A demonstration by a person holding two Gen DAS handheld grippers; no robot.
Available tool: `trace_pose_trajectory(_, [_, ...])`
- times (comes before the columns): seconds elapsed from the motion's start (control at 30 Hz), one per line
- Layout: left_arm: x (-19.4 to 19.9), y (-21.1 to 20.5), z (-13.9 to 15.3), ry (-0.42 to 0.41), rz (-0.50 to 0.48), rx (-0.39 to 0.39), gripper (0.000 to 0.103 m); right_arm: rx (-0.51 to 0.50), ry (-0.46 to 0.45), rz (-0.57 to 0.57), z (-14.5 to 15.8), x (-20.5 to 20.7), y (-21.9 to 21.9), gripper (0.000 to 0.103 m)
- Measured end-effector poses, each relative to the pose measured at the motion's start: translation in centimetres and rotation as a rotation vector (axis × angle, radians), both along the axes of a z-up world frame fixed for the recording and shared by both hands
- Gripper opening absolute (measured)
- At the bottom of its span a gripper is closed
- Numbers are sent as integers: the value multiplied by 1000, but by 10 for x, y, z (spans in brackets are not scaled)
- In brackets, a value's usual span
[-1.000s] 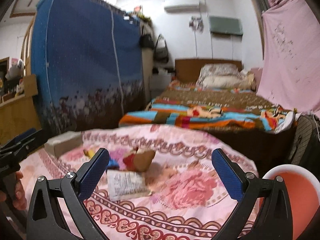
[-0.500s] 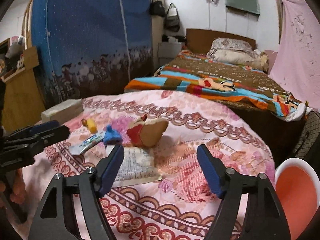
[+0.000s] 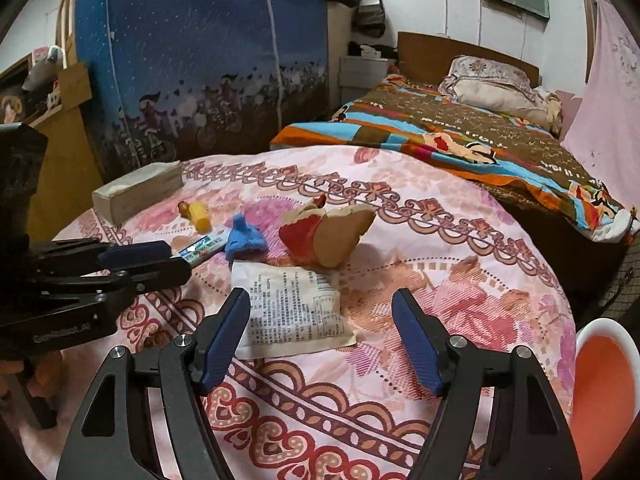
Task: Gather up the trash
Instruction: 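Grasp the white toothpaste tube with the left gripper while the right gripper grasps the printed paper packet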
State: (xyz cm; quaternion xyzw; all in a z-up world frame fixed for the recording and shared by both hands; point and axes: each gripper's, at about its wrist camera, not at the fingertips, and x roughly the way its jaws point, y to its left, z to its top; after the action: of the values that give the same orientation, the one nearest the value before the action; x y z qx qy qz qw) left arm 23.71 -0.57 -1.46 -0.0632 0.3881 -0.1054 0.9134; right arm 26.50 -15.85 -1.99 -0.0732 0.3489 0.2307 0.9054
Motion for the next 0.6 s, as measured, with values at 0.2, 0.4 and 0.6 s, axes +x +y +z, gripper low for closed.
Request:
trace_pose_trajectory(0.2, [2,3,-3,21,12,-5,7,4,40,44,-4,2,5,73])
trace_pose_trajectory(0.4, [5,-2,-4,35,8,21,6,-26,85,64,-12,7,13,73])
trace_pose_trajectory(0.6, [6,-4,-5,45,7,44,6,-41,96,65,-14,7,14,59])
